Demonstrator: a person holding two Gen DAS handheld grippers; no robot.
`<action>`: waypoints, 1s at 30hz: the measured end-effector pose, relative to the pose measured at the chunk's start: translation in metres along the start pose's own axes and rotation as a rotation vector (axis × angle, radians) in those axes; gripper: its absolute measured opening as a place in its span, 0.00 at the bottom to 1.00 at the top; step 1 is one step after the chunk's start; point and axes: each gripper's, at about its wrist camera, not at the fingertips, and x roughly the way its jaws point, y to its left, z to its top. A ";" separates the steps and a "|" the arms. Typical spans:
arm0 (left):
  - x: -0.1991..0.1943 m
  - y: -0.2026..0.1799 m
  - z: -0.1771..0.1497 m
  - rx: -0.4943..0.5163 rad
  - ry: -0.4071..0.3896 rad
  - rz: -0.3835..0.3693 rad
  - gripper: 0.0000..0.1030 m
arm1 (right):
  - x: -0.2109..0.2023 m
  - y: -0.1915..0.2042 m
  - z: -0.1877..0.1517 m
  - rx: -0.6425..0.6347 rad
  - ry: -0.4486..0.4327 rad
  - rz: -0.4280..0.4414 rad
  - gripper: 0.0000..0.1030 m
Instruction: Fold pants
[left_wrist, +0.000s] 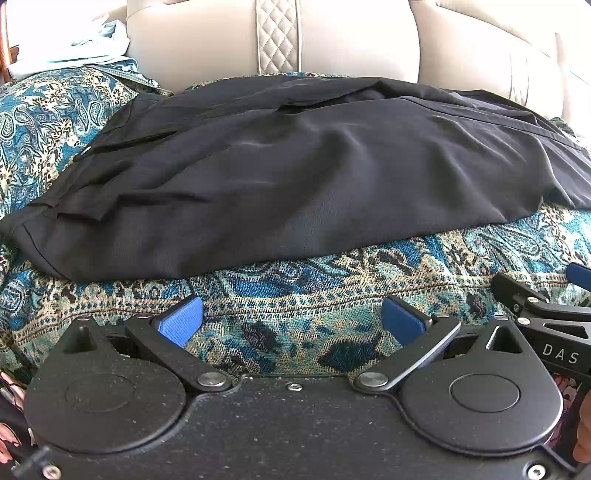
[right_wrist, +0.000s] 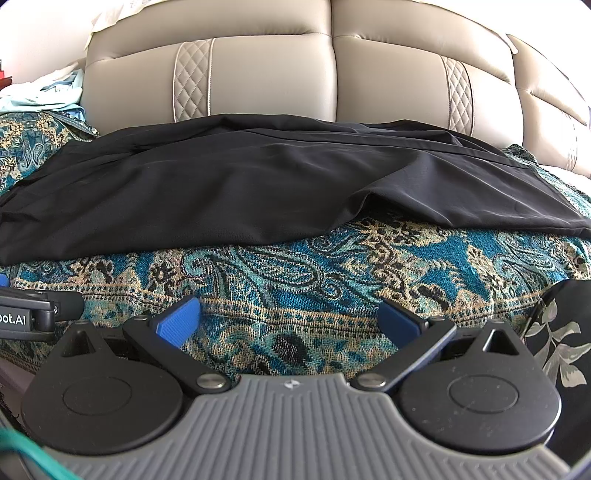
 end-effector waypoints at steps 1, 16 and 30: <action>0.000 0.000 0.000 0.000 0.000 0.000 1.00 | 0.000 0.000 0.000 0.000 0.000 0.000 1.00; 0.003 0.001 0.009 -0.014 0.019 0.006 1.00 | -0.002 -0.001 0.000 0.002 -0.006 0.002 1.00; -0.006 0.073 0.044 -0.238 -0.013 0.063 1.00 | 0.004 -0.073 0.039 0.232 -0.068 0.000 1.00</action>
